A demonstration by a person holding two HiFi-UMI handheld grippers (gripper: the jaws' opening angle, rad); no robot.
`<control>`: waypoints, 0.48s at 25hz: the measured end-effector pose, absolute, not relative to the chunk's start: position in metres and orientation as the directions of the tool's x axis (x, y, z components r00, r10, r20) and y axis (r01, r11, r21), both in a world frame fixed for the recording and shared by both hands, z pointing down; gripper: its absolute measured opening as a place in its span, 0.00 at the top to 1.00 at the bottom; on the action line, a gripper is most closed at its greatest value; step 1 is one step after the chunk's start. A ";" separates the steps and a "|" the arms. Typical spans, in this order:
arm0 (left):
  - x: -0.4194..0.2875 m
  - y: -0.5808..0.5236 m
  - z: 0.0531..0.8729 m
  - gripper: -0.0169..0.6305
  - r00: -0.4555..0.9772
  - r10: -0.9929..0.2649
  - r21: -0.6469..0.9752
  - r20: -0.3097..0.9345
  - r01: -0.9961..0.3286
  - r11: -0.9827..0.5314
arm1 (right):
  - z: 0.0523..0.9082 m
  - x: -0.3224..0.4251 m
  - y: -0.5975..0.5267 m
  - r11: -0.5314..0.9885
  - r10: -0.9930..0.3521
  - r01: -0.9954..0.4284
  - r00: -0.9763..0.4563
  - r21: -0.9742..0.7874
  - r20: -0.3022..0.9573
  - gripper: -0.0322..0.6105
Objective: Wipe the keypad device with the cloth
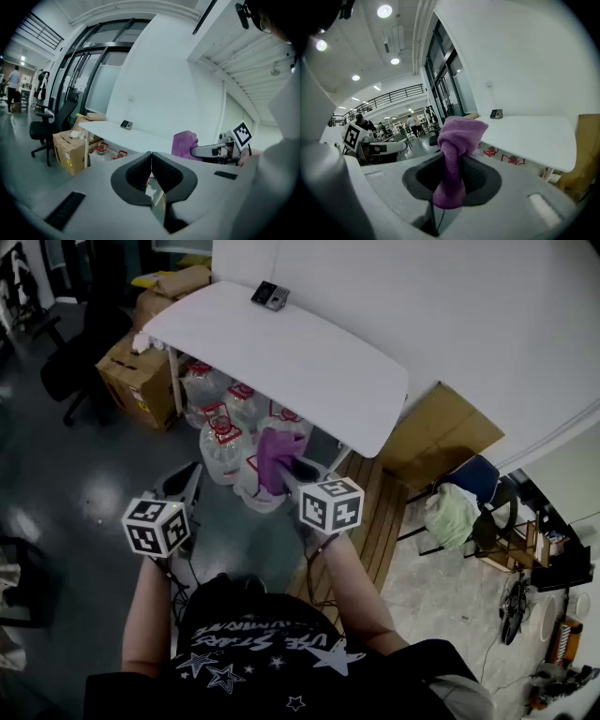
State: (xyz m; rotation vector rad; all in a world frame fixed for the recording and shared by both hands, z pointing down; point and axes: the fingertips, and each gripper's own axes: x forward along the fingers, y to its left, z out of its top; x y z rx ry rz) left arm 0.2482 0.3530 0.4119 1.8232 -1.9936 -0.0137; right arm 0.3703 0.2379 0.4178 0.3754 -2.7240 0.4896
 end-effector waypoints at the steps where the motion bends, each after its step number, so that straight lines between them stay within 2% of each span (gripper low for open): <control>1: 0.250 0.355 0.413 0.96 -0.037 -0.950 0.294 0.309 -0.947 0.132 | 0.418 0.372 0.240 0.905 -0.193 -0.313 -0.905 -0.286 0.379 0.81; 12: 0.258 0.366 0.410 0.96 -0.053 -0.951 0.289 0.305 -0.946 0.146 | 0.418 0.382 0.246 0.909 -0.184 -0.303 -0.908 -0.287 0.375 0.81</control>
